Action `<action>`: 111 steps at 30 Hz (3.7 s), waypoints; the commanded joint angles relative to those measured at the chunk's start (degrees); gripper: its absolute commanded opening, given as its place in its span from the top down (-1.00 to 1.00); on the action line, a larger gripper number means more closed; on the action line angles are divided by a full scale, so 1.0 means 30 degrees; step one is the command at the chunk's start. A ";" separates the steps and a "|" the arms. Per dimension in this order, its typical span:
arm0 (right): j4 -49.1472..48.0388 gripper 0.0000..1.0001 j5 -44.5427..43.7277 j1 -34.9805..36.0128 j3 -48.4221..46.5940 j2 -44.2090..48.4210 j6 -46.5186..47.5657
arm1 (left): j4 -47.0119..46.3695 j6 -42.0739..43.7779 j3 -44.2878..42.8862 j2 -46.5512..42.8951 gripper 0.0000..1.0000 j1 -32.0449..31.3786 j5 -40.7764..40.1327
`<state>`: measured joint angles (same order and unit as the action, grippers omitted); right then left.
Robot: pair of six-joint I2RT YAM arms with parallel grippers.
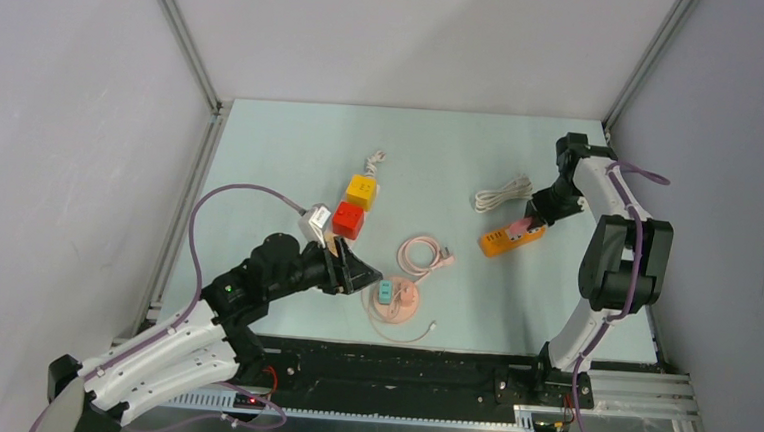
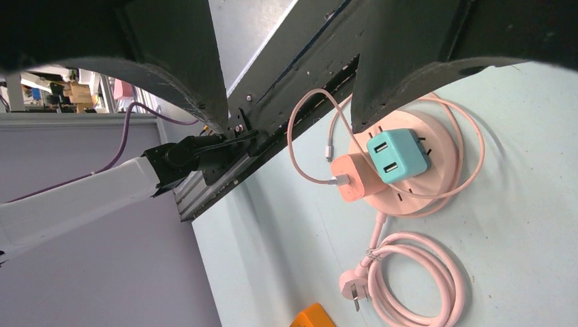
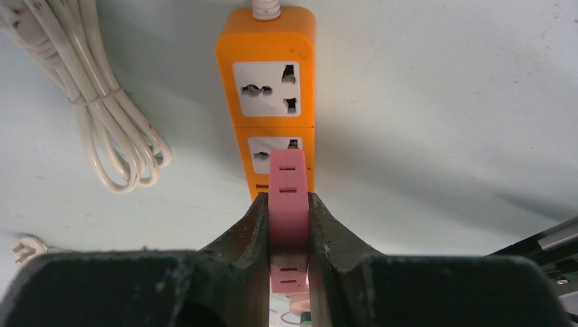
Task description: Insert the plug
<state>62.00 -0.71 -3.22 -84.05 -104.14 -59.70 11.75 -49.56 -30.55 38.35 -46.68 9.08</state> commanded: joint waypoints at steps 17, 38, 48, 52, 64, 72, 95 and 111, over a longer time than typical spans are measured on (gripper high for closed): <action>0.0588 1.00 -0.0452 0.0079 -0.0665 -0.0022 0.0110 | -0.0474 -0.0523 -0.0065 0.0187 -0.41 0.0127 -0.0282; 0.0848 1.00 0.0905 0.0119 -0.0298 -0.0956 -0.0065 | -0.0437 -0.0531 -0.0080 -0.0028 -0.41 0.0164 -0.0307; 0.1546 1.00 -0.1068 0.0677 -0.0256 -0.1553 0.0030 | -0.0454 -0.0560 0.0084 -0.0047 -0.41 0.0183 -0.0309; 0.1338 1.00 -0.1399 0.1006 -0.0002 -0.1725 -0.0080 | -0.0460 -0.0589 0.0154 -0.0039 -0.41 0.0179 -0.0333; 0.1258 1.00 -0.2988 0.2670 0.0501 -0.2308 -0.1267 | -0.0458 -0.0675 0.0404 -0.0355 -0.41 0.0288 -0.0336; 0.1396 1.00 -0.4256 0.3142 0.1318 -0.2206 -0.2095 | -0.0466 -0.0706 0.0538 -0.0552 -0.41 0.0351 -0.0271; 0.1782 -0.18 -0.3169 0.3640 -0.1825 0.1087 -0.1176 | -0.0239 -0.0772 0.1096 -0.1813 -0.41 0.0695 -0.0619; 0.0959 0.74 0.0011 0.2766 0.0692 0.6833 0.3529 | 0.1750 0.0484 -0.0334 -0.3510 -0.75 0.0759 -0.1069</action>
<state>66.94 -4.21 6.22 -85.76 -91.31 -56.51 14.87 -50.59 -27.33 30.68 -44.91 7.68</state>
